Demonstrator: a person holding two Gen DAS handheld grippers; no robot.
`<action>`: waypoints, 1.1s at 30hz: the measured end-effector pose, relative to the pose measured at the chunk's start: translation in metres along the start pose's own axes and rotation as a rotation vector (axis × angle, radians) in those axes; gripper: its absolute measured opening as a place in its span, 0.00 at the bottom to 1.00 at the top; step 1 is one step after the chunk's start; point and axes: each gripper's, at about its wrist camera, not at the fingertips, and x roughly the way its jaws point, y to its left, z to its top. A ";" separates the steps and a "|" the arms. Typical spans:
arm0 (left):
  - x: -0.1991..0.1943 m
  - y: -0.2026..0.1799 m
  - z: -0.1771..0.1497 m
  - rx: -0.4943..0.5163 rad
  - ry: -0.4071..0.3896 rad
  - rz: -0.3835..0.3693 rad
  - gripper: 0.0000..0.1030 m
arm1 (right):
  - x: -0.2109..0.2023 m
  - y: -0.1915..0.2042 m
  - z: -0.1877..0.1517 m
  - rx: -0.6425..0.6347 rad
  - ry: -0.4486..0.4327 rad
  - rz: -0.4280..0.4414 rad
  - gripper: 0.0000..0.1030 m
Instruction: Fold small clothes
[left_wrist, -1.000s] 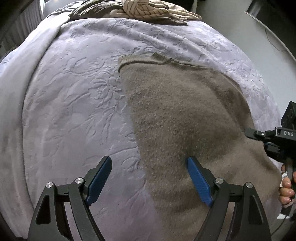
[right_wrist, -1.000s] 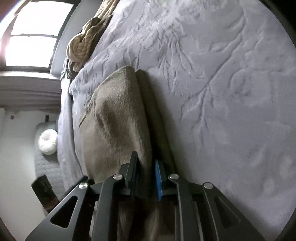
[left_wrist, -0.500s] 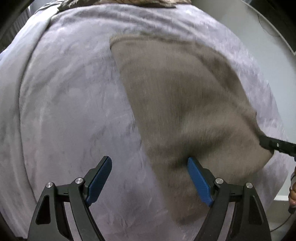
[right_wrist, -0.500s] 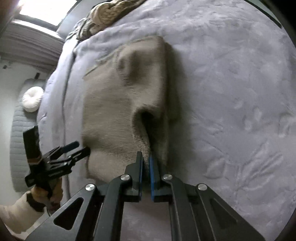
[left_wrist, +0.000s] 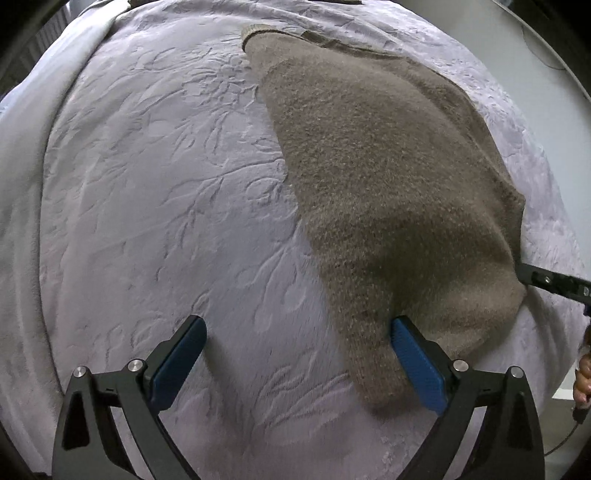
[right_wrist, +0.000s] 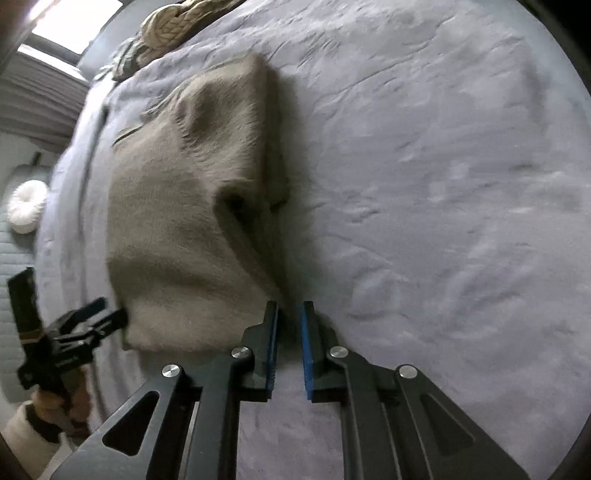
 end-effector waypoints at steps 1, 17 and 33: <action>-0.002 -0.001 0.000 0.001 0.002 0.008 0.97 | -0.009 -0.004 0.001 0.025 -0.021 0.006 0.10; -0.026 0.017 0.006 -0.040 -0.022 0.104 0.97 | 0.031 0.021 0.028 0.046 0.031 0.194 0.10; -0.017 0.016 0.017 -0.046 -0.001 0.086 0.97 | 0.001 0.009 0.015 0.114 0.005 0.272 0.14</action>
